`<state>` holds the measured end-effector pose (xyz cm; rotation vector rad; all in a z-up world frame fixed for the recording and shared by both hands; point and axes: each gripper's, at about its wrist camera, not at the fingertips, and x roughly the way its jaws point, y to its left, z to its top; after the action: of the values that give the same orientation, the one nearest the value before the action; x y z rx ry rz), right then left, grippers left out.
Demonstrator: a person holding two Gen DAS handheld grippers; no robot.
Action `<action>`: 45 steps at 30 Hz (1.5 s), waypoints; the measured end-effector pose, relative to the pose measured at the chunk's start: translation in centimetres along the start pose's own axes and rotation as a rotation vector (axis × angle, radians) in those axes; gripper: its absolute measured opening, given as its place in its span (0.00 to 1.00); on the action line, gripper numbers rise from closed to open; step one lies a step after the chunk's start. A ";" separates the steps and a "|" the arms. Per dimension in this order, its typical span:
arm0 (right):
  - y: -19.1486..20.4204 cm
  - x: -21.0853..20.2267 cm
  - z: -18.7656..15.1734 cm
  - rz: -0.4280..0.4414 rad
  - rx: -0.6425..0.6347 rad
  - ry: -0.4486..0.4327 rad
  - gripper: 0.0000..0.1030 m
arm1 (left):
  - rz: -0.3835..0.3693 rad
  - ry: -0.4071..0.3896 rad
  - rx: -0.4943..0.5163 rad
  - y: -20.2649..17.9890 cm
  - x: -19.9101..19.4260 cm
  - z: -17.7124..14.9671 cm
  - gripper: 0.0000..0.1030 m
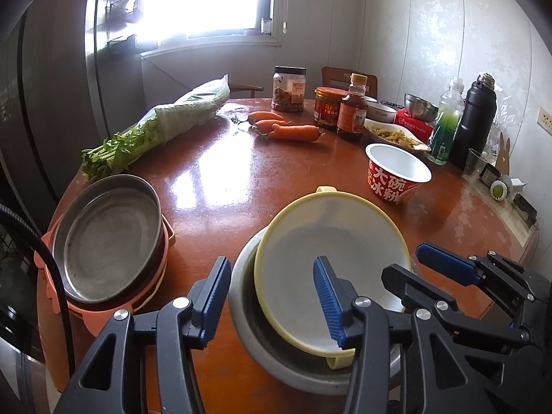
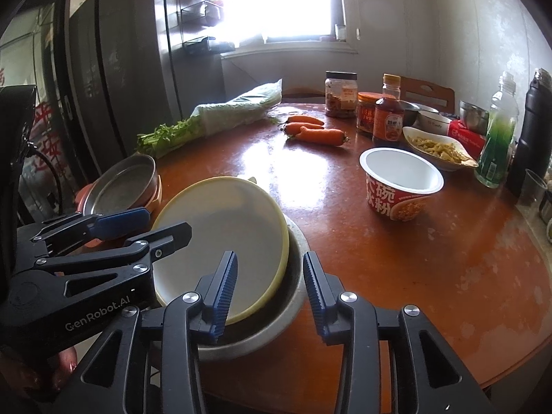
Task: Organize plates and bowls
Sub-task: 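Open both grippers and withdraw from the yellow bowl, then move both grippers to the rim of the white paper noodle bowl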
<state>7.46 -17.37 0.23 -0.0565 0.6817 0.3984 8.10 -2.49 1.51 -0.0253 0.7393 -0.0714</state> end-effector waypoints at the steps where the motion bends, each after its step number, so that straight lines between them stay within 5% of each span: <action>1: -0.1 -0.1 0.0 -0.001 0.004 -0.002 0.44 | -0.001 -0.002 0.000 0.0 -0.1 0.0 0.50; 18: -3.5 -3.3 0.5 -0.015 0.083 -0.095 0.59 | -0.027 -0.069 0.006 -1.2 -2.8 1.3 0.69; 45: -13.2 -2.8 1.7 -0.087 0.247 -0.108 0.63 | -0.066 -0.022 0.083 -8.3 1.7 7.6 0.70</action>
<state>11.47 -30.18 2.21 0.1678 0.6150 0.2294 13.98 -10.94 6.40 0.0284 0.7126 -0.1640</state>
